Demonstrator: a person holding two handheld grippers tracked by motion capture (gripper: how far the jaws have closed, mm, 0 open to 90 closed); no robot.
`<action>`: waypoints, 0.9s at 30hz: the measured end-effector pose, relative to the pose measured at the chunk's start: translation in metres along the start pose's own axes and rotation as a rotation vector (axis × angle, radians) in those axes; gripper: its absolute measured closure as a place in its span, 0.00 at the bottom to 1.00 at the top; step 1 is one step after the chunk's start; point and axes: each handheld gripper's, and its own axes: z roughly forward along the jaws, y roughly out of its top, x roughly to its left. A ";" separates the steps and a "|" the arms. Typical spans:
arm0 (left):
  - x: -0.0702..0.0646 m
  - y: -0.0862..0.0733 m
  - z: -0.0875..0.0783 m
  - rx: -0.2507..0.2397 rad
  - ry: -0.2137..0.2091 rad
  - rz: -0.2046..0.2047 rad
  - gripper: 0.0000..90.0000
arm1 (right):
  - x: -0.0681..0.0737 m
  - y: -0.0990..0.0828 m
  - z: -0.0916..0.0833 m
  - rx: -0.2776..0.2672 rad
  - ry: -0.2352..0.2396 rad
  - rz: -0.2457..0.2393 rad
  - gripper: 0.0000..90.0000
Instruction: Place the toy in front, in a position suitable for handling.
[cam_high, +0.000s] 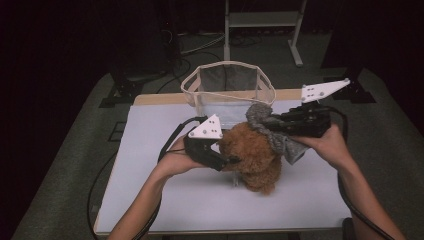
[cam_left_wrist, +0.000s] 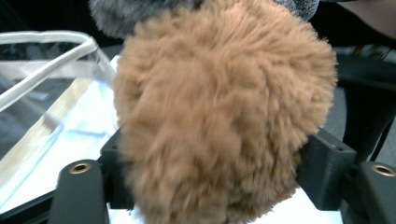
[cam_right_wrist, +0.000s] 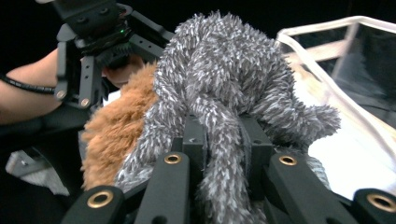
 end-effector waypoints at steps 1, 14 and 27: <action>0.000 -0.003 -0.004 0.009 0.008 -0.002 0.28 | 0.000 0.001 0.005 -0.010 0.007 0.003 0.84; -0.013 -0.041 -0.036 0.053 0.038 -0.034 0.21 | 0.023 0.012 0.102 0.049 0.126 -0.062 0.84; -0.009 -0.109 -0.047 0.063 0.068 -0.160 0.23 | 0.017 -0.039 0.133 0.159 0.101 -0.048 0.83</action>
